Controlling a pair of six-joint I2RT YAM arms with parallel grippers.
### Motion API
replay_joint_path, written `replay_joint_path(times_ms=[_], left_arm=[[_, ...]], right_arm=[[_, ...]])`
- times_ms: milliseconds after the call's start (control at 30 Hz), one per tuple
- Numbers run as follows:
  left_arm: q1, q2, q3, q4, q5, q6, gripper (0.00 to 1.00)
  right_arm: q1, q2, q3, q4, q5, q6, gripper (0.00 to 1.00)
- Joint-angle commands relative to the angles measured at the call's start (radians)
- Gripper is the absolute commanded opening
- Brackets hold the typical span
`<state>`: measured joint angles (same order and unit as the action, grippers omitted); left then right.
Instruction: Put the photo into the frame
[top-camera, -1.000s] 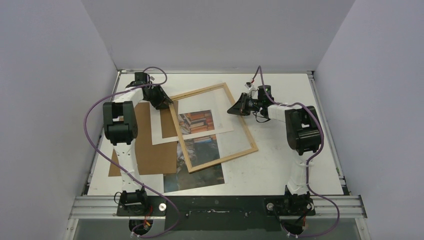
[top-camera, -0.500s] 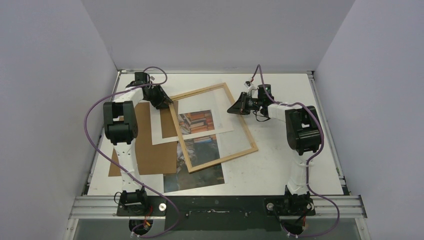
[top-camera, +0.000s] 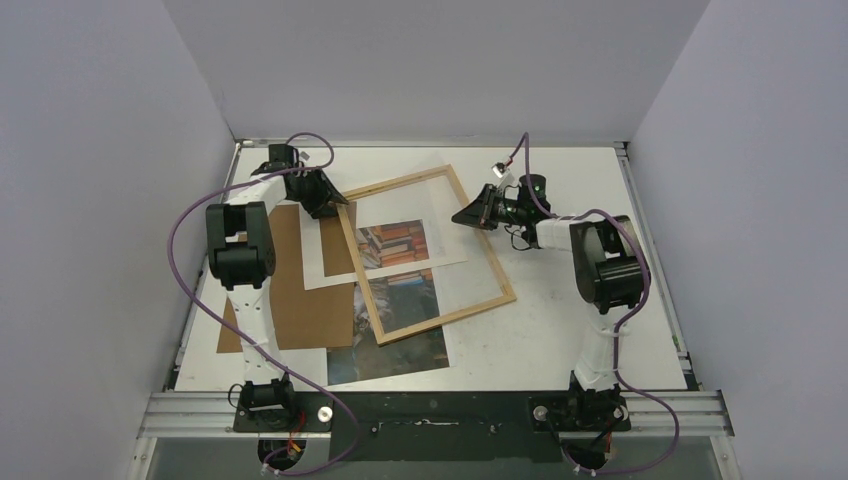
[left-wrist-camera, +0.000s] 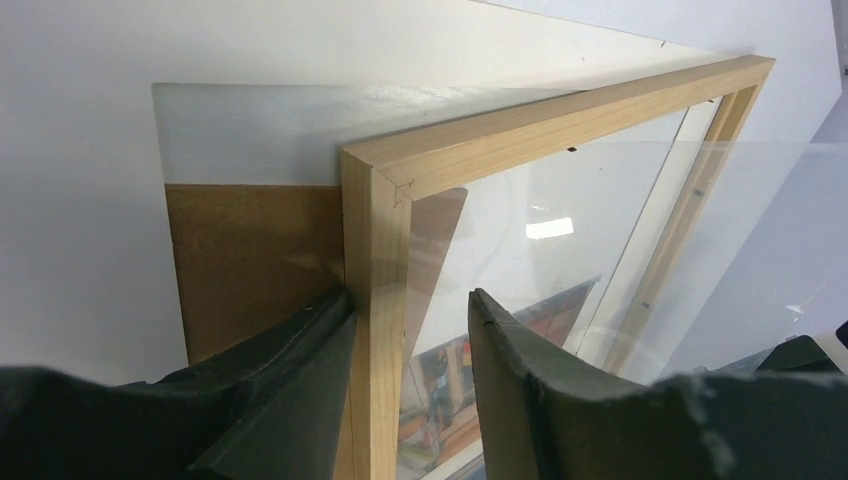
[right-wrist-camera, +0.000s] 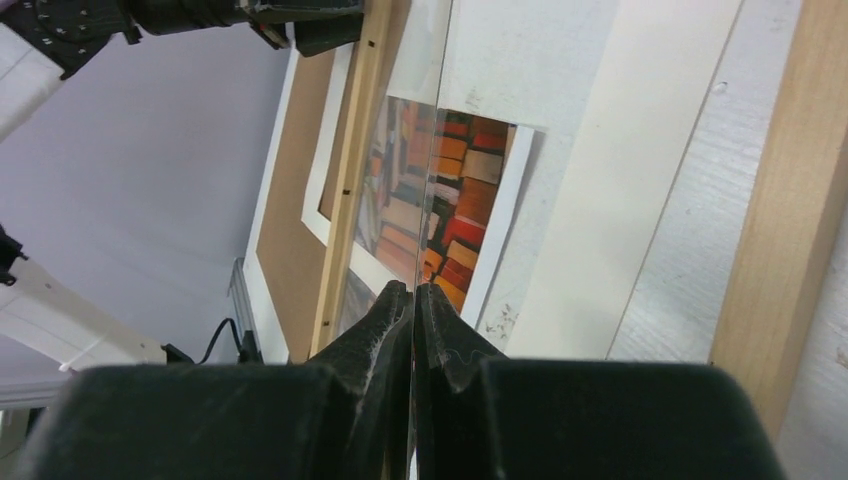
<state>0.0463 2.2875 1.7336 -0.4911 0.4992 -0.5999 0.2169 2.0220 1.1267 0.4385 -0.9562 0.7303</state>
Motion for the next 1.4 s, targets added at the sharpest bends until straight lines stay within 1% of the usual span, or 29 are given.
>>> replay_joint_path(times_ms=[0, 67, 267, 600, 867, 1000, 1167, 1367], left_arm=[[0.012, -0.010, -0.032, 0.060, -0.019, 0.001, 0.47], [0.020, -0.019, -0.038, 0.078, -0.018, -0.008, 0.51], [0.032, -0.007, -0.012, 0.083, -0.029, -0.020, 0.53], [0.033, 0.017, 0.018, 0.092, -0.036, -0.045, 0.54], [0.033, 0.028, 0.020, 0.089, -0.026, -0.048, 0.54], [0.033, 0.034, 0.023, 0.094, -0.023, -0.055, 0.54], [0.032, 0.037, 0.018, 0.094, -0.022, -0.055, 0.54], [0.027, 0.033, 0.006, 0.094, -0.030, -0.051, 0.54]], right_arm=[[-0.007, -0.071, -0.027, 0.313, -0.053, 0.098, 0.00], [-0.012, -0.074, -0.037, 0.355, -0.072, 0.126, 0.00], [-0.012, -0.080, -0.057, 0.400, -0.095, 0.149, 0.00], [-0.012, -0.034, -0.034, 0.394, -0.064, 0.160, 0.00], [-0.003, 0.008, -0.009, 0.393, -0.074, 0.174, 0.00], [0.003, 0.018, -0.014, 0.375, -0.073, 0.157, 0.00], [0.009, 0.020, -0.003, 0.267, -0.063, 0.076, 0.00], [0.016, 0.025, 0.009, 0.204, -0.060, 0.041, 0.09]])
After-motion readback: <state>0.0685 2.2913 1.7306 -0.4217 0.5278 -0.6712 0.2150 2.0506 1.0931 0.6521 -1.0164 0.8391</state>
